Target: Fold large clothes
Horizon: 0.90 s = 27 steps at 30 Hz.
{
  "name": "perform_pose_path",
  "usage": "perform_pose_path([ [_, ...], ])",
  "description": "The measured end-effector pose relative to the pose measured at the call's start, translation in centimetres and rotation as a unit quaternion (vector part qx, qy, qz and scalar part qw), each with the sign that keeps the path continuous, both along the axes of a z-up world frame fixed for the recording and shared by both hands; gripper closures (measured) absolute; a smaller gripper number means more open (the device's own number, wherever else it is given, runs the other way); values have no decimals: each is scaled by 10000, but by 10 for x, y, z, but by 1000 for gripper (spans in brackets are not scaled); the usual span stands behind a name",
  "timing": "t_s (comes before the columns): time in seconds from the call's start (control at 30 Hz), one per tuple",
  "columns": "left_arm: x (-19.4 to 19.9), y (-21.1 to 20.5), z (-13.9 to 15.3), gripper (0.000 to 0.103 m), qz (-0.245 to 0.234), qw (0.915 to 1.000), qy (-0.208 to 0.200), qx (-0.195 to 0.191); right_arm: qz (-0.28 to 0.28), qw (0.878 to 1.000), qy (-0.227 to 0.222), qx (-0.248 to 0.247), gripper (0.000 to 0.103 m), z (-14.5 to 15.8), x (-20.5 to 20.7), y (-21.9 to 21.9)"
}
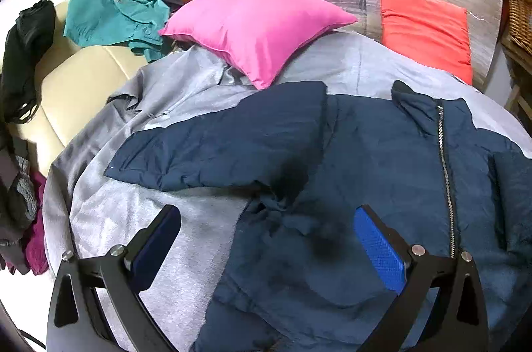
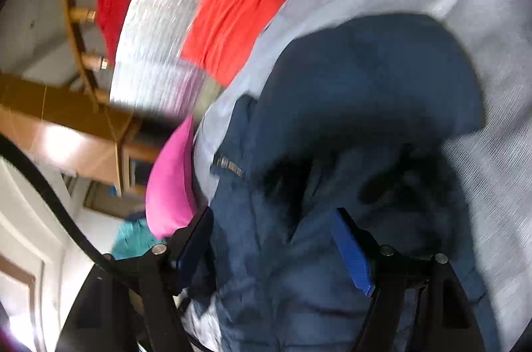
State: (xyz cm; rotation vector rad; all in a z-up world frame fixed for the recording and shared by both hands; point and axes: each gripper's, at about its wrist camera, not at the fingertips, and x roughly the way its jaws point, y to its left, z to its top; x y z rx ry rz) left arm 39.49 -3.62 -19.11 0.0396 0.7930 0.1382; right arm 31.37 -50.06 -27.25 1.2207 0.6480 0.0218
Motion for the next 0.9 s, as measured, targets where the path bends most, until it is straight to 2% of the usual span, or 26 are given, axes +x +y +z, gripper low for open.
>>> perform_pose_path([
  [0.2,1,-22,-5,0,-176,9996,-19,201,-723,9950,93,685,27,-27,4,-51],
  [0.27,1,-27,-6,0,-213,9994,-28,268,-846,9931,67,806,32,-32,7,-62],
  [0.33,2,-29,-7,0,-229,9993,-24,293,-939,9935,147,622,54,-31,11,-67],
  [0.4,1,-30,-8,0,-234,9992,-37,333,-986,9942,124,403,67,-27,13,-68],
  [0.47,0,-29,-8,0,-215,9991,-51,373,-951,9954,57,45,72,-14,17,-64],
  [0.57,-2,-23,-5,0,-144,9993,-82,321,-713,9928,-192,-939,74,17,17,-49],
  [0.67,-5,-15,0,0,-48,9996,-143,226,-252,9774,-773,-1951,74,57,22,-9],
  [0.77,-6,0,6,0,107,9996,-202,156,471,9486,-1394,-2802,74,87,23,47],
  [0.9,-4,22,8,0,361,9991,-202,26,1443,9115,-1806,-3402,74,103,23,113],
])
